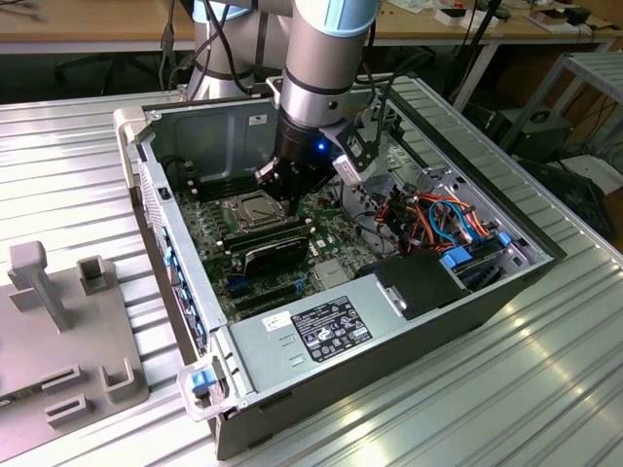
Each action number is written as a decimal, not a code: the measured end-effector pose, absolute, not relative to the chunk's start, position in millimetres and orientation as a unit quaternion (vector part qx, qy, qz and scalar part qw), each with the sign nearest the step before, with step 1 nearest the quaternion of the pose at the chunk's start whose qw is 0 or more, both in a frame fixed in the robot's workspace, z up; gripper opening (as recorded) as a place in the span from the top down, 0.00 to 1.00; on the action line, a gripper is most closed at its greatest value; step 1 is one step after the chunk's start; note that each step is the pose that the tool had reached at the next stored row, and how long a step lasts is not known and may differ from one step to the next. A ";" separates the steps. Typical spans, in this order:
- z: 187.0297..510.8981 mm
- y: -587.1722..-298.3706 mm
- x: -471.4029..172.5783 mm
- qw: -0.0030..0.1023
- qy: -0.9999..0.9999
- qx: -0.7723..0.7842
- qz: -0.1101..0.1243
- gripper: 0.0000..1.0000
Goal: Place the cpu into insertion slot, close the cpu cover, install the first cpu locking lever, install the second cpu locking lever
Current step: 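Install the second cpu locking lever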
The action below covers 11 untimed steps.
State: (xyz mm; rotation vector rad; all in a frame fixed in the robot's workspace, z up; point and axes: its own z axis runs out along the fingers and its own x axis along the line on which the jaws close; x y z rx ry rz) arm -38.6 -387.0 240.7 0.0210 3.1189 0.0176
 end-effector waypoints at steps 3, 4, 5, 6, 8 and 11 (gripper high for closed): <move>240.7 -387.6 -38.6 0.011 1.000 0.007 0.006 0.89; 240.7 -388.8 -38.6 0.011 1.000 0.007 0.006 0.89; 240.7 -390.2 -38.6 0.011 1.000 0.007 0.006 0.89; 240.7 -390.5 -38.6 0.011 1.000 0.007 0.006 0.89; 240.6 -390.9 -38.6 0.011 1.000 0.007 0.006 0.89; 240.4 -392.2 -38.7 0.011 1.000 0.007 0.006 0.89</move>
